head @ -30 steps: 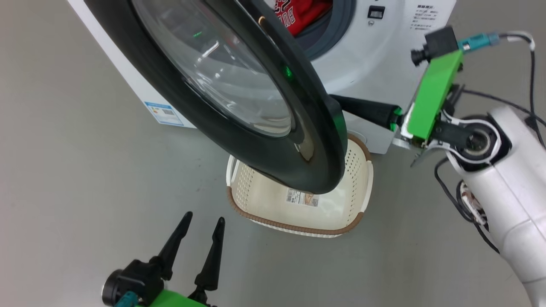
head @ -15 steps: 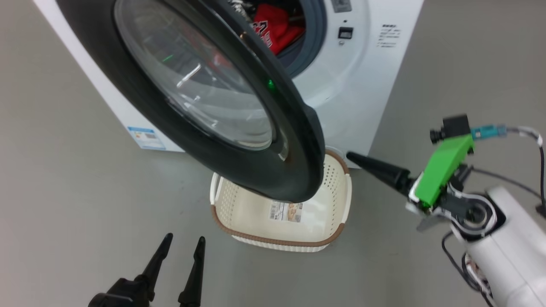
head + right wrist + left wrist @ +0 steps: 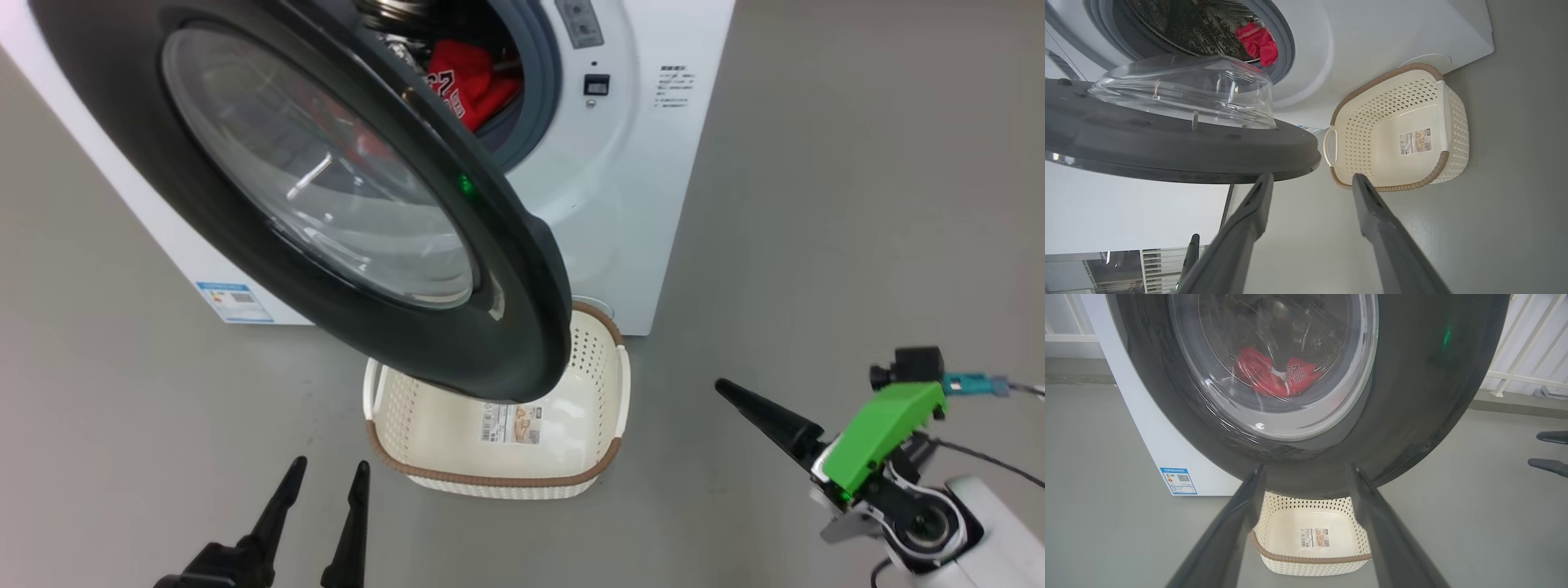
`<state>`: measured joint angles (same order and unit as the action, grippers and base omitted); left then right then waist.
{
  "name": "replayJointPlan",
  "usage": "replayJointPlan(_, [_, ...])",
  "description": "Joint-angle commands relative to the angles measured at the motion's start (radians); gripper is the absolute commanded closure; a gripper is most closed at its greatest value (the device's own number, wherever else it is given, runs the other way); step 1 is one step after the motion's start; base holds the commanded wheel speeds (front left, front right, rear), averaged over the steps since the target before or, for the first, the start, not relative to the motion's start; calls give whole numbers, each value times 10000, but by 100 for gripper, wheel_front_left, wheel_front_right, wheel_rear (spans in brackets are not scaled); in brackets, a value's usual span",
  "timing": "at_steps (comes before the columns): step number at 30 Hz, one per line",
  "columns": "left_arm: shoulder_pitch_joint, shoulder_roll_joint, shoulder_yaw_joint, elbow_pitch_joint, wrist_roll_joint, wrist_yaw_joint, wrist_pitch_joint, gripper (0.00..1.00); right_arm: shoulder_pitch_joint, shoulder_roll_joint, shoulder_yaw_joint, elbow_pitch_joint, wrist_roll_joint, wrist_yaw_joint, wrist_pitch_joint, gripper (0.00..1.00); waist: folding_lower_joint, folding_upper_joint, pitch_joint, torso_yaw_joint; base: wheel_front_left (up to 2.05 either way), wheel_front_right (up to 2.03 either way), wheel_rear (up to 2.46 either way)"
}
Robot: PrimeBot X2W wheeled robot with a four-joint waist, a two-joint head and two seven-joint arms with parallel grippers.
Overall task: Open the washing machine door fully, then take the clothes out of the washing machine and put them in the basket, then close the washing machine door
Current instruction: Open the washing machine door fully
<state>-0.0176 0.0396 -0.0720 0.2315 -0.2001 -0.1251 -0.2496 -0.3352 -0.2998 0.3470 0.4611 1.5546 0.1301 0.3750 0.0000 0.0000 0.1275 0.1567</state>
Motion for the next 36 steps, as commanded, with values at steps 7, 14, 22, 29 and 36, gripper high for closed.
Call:
replayJointPlan(7, [89, 106, 448, -178, 57, -56, -122, 0, 804, -316, 572, -32, -1224, 6, -1560, 0, 0, 0, -131, -326, 0, 0, 0])
replayJointPlan(14, [113, 106, 532, -146, 46, -56, -122, 0, 1044, -705, 1763, 376, -3117, 6, -3823, 0, 0, 0, -143, -493, 0, 0, 0])
replayJointPlan(22, [133, 106, 559, -83, 50, -56, -122, 0, 851, -874, 2634, 1087, -4712, 6, -6227, 0, 0, 0, -203, -575, 0, 0, 0])
replayJointPlan(29, [134, 106, 630, -117, 30, -56, -122, 0, 1525, -286, -180, 319, -7881, 6, -6363, 0, 0, 0, -206, -585, 0, 0, 0])
replayJointPlan(36, [100, 106, 632, -124, 26, -56, -122, 0, 2892, 1010, -2728, -1374, -10937, 6, -6365, 0, 0, 0, -191, -519, 0, 0, 0])
